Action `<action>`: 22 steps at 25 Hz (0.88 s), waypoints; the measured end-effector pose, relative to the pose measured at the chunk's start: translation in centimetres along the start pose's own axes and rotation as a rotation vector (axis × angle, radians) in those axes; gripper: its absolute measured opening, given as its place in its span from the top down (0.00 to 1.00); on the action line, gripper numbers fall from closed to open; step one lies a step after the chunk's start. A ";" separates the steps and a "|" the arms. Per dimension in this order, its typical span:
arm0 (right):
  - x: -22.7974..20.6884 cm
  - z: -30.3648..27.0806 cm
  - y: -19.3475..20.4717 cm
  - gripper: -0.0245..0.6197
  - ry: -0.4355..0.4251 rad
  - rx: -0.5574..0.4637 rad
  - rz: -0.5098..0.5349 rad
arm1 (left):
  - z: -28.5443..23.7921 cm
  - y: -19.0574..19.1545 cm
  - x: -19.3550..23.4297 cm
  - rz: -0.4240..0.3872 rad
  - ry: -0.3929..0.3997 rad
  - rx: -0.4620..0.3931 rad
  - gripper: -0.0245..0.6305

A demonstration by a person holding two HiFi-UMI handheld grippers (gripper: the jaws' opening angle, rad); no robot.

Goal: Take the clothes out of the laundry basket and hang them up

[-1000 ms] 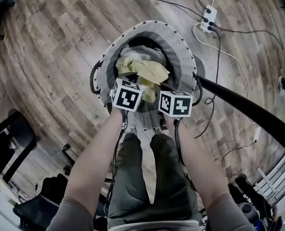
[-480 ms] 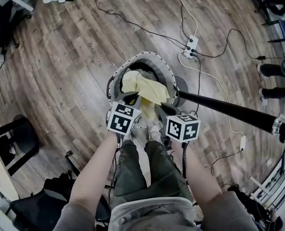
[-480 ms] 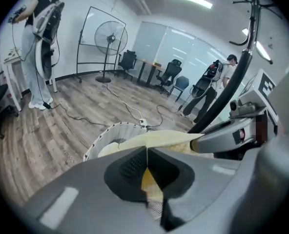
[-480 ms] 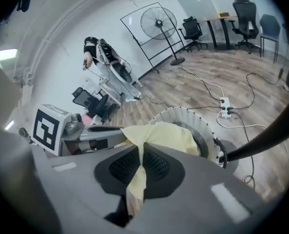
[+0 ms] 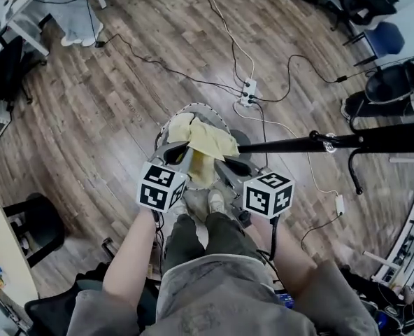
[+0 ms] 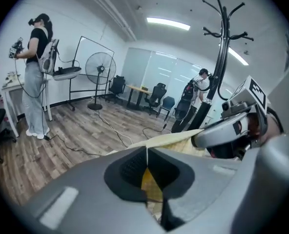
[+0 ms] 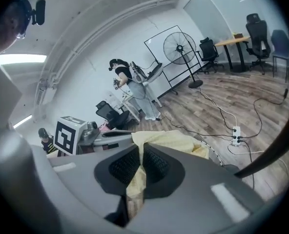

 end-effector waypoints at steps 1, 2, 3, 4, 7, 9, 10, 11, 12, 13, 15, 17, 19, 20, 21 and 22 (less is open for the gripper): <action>1.0 1.1 -0.7 0.91 -0.007 -0.008 0.015 | 1.0 -1.3 -0.6 -0.017 0.008 -0.014 0.96; 1.9 2.1 -1.4 0.90 -0.013 -0.016 0.029 | 2.0 -2.5 -1.2 -0.032 0.015 -0.026 0.96; 2.7 3.2 -1.9 0.90 -0.021 -0.023 0.039 | 2.9 -3.6 -1.8 -0.047 0.021 -0.037 0.96; 3.6 4.3 -2.3 0.90 -0.031 -0.029 0.046 | 3.8 -4.6 -2.5 -0.062 0.026 -0.045 0.96; 6.1 7.3 -3.4 0.90 -0.064 -0.051 0.068 | 5.9 -7.2 -4.5 -0.111 0.032 -0.064 0.96; 7.5 8.9 -3.9 0.90 -0.078 -0.064 0.092 | 7.1 -8.6 -5.6 -0.128 0.039 -0.075 0.96; 8.2 9.5 -4.1 0.90 -0.087 -0.067 0.102 | 7.8 -9.2 -6.0 -0.130 0.042 -0.081 0.96; 9.0 10.0 -4.2 0.90 -0.096 -0.068 0.111 | 8.5 -9.6 -6.3 -0.129 0.045 -0.087 0.96; 9.7 10.5 -4.3 0.90 -0.105 -0.067 0.120 | 9.3 -10.0 -6.6 -0.126 0.047 -0.095 0.96; 10.3 11.0 -4.4 0.90 -0.112 -0.066 0.130 | 10.1 -10.4 -6.9 -0.123 0.048 -0.105 0.96; 11.2 11.9 -4.5 0.90 -0.122 -0.065 0.148 | 11.4 -11.0 -7.6 -0.120 0.048 -0.124 0.96; 11.9 12.5 -4.6 0.90 -0.127 -0.071 0.162 | 12.4 -11.3 -8.1 -0.124 0.047 -0.140 0.96; 12.4 13.0 -4.6 0.90 -0.132 -0.077 0.171 | 13.1 -11.5 -8.6 -0.125 0.048 -0.151 0.96; 12.6 13.3 -4.7 0.90 -0.135 -0.081 0.170 | 13.3 -11.6 -8.8 -0.125 0.049 -0.156 0.96; 12.8 13.5 -4.8 0.90 -0.139 -0.086 0.167 | 13.4 -11.8 -8.9 -0.126 0.050 -0.161 0.96; 12.9 13.6 -4.8 0.90 -0.141 -0.093 0.163 | 13.5 -12.0 -8.9 -0.128 0.052 -0.166 0.96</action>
Point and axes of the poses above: the fingertips, and each gripper's own axes: z backward along the fingers, x to its left, y out of its underside, the point moved 2 cm from there along z, backward along the fingers, and after that the axes turned 6 degrees about -z, right-handed, at the moved point
